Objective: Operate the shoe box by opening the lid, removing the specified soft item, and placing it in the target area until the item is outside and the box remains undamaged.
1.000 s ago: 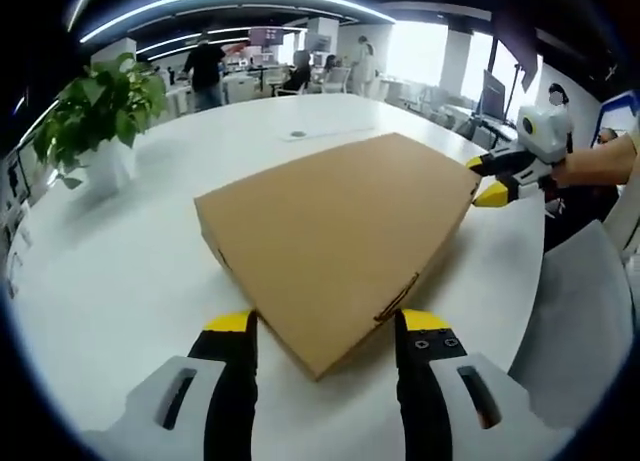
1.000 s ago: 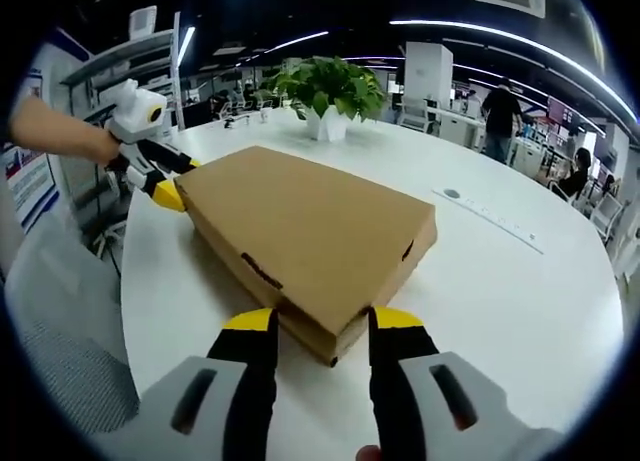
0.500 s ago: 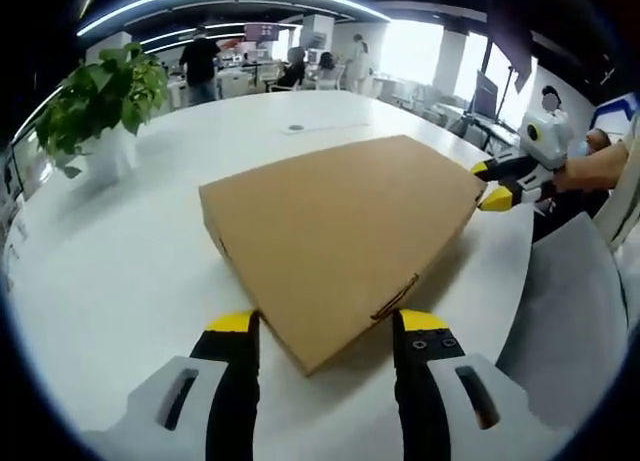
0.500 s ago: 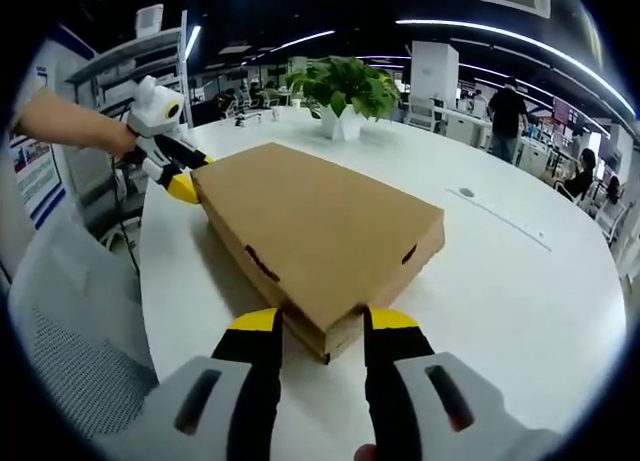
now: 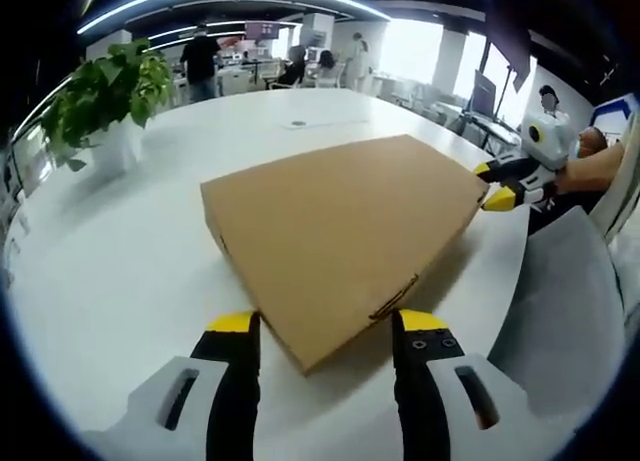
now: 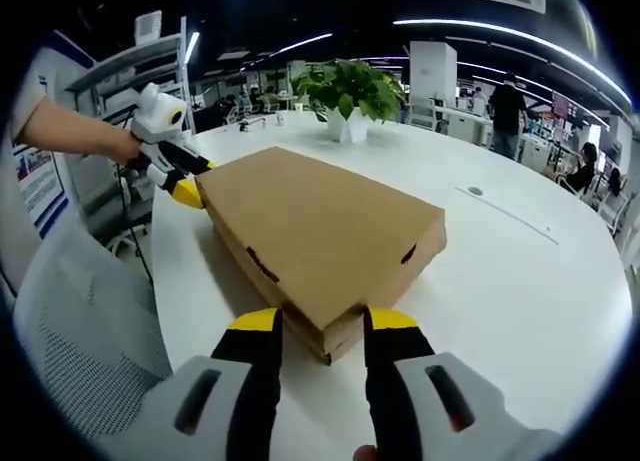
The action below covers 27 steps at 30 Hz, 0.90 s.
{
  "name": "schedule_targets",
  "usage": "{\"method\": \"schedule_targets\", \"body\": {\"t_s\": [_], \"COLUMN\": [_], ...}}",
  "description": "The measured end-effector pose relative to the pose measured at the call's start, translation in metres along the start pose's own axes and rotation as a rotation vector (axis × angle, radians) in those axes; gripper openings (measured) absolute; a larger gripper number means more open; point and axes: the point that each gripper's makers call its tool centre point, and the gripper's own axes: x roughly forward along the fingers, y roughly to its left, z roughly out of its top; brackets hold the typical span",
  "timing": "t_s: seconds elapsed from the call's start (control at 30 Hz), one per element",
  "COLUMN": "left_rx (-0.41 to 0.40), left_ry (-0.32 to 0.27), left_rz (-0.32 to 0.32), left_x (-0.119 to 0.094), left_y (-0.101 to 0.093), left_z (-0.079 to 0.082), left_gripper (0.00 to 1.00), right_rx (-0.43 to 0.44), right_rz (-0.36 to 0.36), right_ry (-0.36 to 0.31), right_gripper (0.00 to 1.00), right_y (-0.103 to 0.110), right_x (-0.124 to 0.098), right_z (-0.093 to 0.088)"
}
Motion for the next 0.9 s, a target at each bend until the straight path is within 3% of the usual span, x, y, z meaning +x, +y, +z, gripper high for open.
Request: {"method": "schedule_targets", "body": {"t_s": [0.9], "left_rx": [-0.015], "left_ry": [-0.031], "left_rz": [0.011], "left_x": [-0.0049], "left_y": [-0.0005], "left_z": [0.0008], "left_gripper": [0.55], "right_rx": [0.063], "right_rz": [-0.003], "right_ry": [-0.043], "right_gripper": [0.31], "right_y": [0.0030], "right_x": [-0.0046], "right_z": [0.0055]}}
